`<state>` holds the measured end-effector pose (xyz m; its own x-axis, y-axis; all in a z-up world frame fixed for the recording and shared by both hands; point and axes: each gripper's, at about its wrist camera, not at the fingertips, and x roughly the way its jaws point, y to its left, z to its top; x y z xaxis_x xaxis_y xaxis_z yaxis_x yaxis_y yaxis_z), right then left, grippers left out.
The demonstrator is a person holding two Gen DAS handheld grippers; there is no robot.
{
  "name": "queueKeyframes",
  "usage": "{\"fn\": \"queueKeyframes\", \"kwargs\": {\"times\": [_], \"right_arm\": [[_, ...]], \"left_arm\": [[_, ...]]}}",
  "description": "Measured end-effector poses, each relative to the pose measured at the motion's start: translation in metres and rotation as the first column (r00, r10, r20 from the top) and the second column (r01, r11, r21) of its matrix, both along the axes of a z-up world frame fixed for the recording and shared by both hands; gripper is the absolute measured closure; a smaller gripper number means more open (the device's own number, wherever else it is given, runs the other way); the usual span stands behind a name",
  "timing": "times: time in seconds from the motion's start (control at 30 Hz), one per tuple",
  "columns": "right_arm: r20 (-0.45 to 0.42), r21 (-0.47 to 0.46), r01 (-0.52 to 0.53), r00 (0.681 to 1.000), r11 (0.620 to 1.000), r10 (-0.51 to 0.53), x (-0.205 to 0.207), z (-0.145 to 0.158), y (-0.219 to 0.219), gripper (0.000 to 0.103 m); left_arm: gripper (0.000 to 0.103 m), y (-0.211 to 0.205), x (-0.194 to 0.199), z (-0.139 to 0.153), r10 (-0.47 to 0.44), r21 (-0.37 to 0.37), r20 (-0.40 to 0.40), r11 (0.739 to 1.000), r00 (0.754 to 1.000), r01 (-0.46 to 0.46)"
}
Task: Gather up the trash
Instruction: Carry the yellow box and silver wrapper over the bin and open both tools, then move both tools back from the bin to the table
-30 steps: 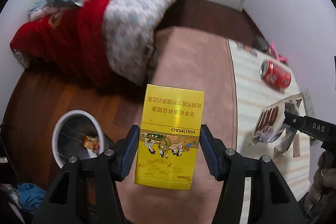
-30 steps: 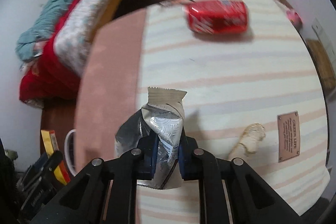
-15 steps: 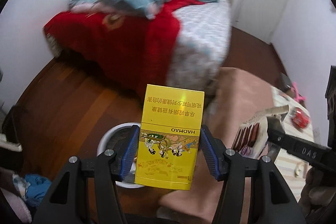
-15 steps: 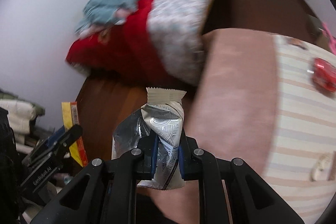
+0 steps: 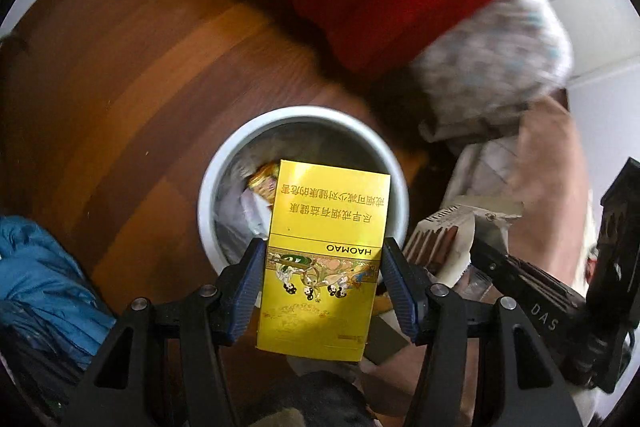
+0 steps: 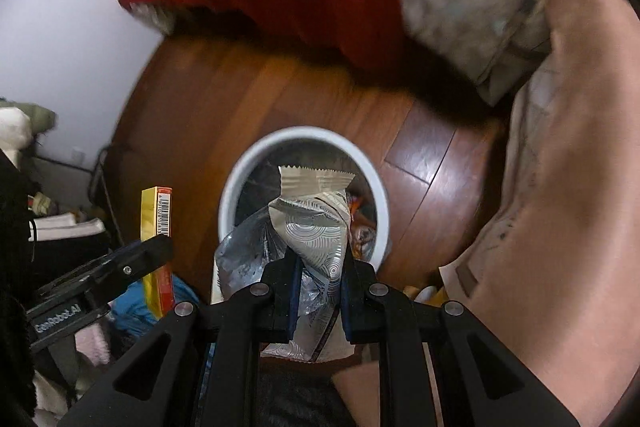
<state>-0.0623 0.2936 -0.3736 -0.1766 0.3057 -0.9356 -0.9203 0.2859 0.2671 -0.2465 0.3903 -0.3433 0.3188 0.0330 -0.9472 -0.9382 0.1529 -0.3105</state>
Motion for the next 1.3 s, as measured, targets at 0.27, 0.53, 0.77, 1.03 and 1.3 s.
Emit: {"fn": "queueKeyframes", "kwargs": {"times": [0.27, 0.53, 0.77, 1.03, 1.3], "right_arm": [[0.025, -0.118, -0.028, 0.999, 0.993, 0.032, -0.009, -0.061, 0.053, 0.064], [0.030, -0.099, -0.026, 0.999, 0.995, 0.029, -0.009, -0.063, 0.051, 0.011], [0.107, -0.076, -0.046, 0.993, 0.996, 0.054, -0.012, -0.037, 0.015, 0.000], [0.209, -0.109, -0.098, 0.971, 0.989, 0.119, -0.019, -0.035, -0.012, 0.000], [0.195, -0.066, -0.073, 0.977, 0.995, 0.085, -0.013, -0.008, -0.031, 0.000]], "left_arm": [[0.004, 0.017, -0.015, -0.019, 0.063, -0.001, -0.047, 0.998, 0.997, -0.063], [0.004, -0.009, -0.034, -0.001, 0.085, 0.152, -0.218, 0.987, 0.972, -0.052], [0.004, -0.035, -0.031, 0.005, 0.073, 0.200, -0.268, 0.980, 0.961, -0.019], [0.004, -0.050, -0.022, 0.011, 0.055, 0.215, -0.289, 0.977, 0.956, 0.009], [0.004, -0.070, -0.018, 0.044, 0.050, 0.273, -0.282, 0.962, 0.958, 0.031]]}}
